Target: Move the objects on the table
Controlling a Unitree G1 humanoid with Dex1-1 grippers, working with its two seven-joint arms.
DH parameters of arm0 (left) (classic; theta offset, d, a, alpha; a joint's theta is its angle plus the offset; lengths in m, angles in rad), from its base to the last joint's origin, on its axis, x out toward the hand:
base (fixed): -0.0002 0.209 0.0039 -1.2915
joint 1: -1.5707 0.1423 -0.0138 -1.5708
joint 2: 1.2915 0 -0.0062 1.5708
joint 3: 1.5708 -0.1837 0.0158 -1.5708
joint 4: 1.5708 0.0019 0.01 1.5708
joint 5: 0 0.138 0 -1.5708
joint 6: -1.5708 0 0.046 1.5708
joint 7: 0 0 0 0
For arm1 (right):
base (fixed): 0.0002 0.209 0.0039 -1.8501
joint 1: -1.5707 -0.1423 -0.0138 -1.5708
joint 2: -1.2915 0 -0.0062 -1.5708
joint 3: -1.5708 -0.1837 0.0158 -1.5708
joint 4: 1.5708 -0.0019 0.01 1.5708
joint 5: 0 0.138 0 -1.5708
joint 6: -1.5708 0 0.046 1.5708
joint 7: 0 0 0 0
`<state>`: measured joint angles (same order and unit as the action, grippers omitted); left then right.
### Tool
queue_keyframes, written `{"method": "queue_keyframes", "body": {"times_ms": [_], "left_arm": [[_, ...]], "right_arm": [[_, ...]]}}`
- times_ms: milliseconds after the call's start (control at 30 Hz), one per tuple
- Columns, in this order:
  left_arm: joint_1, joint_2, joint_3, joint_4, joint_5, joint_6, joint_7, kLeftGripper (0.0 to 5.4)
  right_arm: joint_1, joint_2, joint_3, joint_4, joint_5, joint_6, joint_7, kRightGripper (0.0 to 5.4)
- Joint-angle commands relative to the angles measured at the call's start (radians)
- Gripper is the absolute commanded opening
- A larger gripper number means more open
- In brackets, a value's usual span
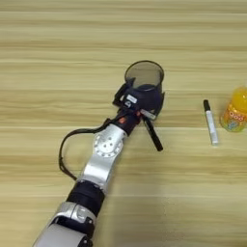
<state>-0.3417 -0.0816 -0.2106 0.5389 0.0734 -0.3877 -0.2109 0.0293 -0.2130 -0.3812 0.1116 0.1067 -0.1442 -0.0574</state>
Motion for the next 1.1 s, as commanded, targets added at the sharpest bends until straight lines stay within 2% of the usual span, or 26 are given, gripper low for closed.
{"method": "queue_keyframes", "body": {"times_ms": [33, 167, 400, 733, 1100], "left_arm": [[-0.027, -0.075, -0.06, 0.055, 0.025, 0.011, -0.012, 4.78], [-0.02, -0.095, -0.111, 0.073, 0.032, 0.004, -0.014, 4.78], [0.004, -0.106, -0.176, 0.121, 0.041, -0.008, -0.013, 4.78], [-0.034, -0.135, -0.216, 0.247, 0.045, -0.039, 0.0, 4.78], [-0.09, -0.173, -0.222, 0.371, 0.048, -0.072, 0.015, 4.78]], "right_arm": [[0.013, 0.017, 0.009, -0.031, -0.001, 0.001, -0.009, 5.4], [0.019, 0.025, 0.011, -0.043, -0.005, 0.004, -0.013, 5.4], [0.022, 0.032, 0.014, -0.05, -0.007, 0.005, -0.019, 5.4], [0.023, 0.035, 0.019, -0.058, -0.007, 0.006, -0.03, 5.4], [0.032, 0.04, 0.019, -0.07, -0.007, 0.008, -0.036, 5.4]]}}
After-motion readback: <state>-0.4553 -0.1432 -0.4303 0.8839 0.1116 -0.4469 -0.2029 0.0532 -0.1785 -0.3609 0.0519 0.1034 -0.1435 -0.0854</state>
